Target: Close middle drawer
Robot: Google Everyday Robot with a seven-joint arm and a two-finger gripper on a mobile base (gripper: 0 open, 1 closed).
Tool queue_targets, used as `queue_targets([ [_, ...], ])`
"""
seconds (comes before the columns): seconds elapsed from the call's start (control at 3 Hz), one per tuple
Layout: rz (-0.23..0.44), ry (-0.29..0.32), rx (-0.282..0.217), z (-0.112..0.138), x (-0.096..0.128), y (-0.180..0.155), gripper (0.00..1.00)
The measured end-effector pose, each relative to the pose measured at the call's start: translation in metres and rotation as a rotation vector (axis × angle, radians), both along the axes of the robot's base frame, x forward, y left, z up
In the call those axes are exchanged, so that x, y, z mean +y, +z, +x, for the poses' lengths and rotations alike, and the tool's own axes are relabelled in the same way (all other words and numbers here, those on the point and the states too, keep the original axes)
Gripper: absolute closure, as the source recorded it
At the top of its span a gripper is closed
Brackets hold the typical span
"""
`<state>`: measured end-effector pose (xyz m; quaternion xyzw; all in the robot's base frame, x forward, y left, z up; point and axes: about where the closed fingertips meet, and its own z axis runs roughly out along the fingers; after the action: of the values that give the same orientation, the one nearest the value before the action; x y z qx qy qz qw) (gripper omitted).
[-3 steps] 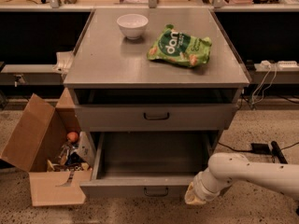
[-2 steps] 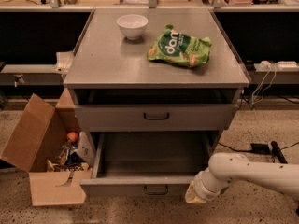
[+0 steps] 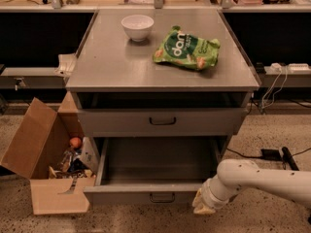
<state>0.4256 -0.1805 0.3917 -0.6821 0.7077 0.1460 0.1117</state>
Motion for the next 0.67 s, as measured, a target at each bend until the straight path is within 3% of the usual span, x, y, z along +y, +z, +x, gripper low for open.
queue_targets([
  [0.33, 0.0, 0.0, 0.0, 0.0, 0.0, 0.0, 0.03],
  [0.67, 0.0, 0.0, 0.0, -0.0001, 0.0, -0.0001, 0.0],
])
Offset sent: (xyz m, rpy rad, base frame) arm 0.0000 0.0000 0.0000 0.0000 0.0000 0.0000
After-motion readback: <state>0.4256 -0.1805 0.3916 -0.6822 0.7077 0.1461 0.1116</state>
